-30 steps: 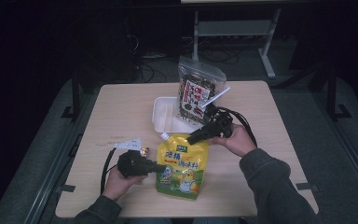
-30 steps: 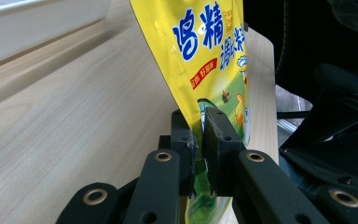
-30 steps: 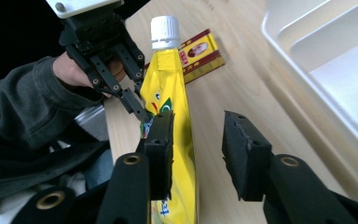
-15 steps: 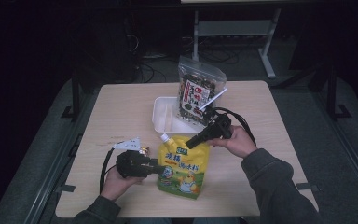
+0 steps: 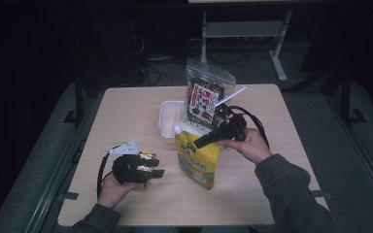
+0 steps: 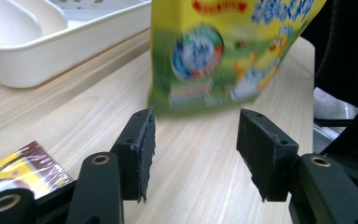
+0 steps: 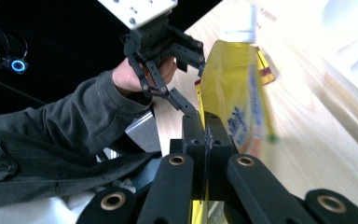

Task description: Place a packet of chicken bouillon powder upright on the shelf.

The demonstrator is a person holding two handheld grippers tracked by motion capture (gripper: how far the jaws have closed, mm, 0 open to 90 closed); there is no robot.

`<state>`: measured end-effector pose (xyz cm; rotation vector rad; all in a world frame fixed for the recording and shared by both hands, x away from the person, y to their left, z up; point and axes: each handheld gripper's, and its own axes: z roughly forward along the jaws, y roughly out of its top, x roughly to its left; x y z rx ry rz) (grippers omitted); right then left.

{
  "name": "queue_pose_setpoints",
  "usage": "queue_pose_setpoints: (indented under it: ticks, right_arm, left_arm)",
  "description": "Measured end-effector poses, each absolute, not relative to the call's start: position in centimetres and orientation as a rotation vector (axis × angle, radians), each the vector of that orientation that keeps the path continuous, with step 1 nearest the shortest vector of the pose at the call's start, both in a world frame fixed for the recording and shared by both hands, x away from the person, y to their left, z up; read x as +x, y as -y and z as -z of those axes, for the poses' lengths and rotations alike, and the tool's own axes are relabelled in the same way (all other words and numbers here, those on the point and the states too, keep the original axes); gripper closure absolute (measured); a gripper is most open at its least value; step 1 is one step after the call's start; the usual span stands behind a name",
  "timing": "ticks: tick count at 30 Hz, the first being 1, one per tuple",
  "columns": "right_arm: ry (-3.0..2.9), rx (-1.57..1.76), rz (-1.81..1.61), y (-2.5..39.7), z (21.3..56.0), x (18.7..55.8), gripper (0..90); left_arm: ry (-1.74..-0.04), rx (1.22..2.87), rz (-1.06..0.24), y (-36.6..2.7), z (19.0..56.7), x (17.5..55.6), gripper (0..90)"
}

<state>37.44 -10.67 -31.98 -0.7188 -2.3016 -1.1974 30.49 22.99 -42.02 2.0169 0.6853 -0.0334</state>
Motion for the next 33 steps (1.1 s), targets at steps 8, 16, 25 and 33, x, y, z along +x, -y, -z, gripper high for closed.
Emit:
queue_pose_setpoints:
  ticks: [8, 16, 25, 33]
  right_arm:
    - [2.284, -0.797, 1.294, 11.1, 30.3, 37.7, 89.6]
    - [2.239, -0.849, 1.367, 11.2, 28.9, 38.0, 89.6]
    - [2.223, -0.918, 1.429, 10.6, 27.3, 38.9, 89.6]
    - [2.193, -0.971, 1.484, 10.0, 26.5, 39.9, 89.6]
  left_arm:
    - [-0.71, 2.041, -0.017, -23.4, 41.9, 30.3, 40.1]
    - [-0.748, 2.054, -0.056, -23.9, 41.9, 30.2, 32.4]
    - [-0.777, 2.057, -0.093, -24.4, 41.9, 30.2, 27.1]
    - [-0.802, 2.061, -0.12, -24.8, 42.0, 30.1, 23.8]
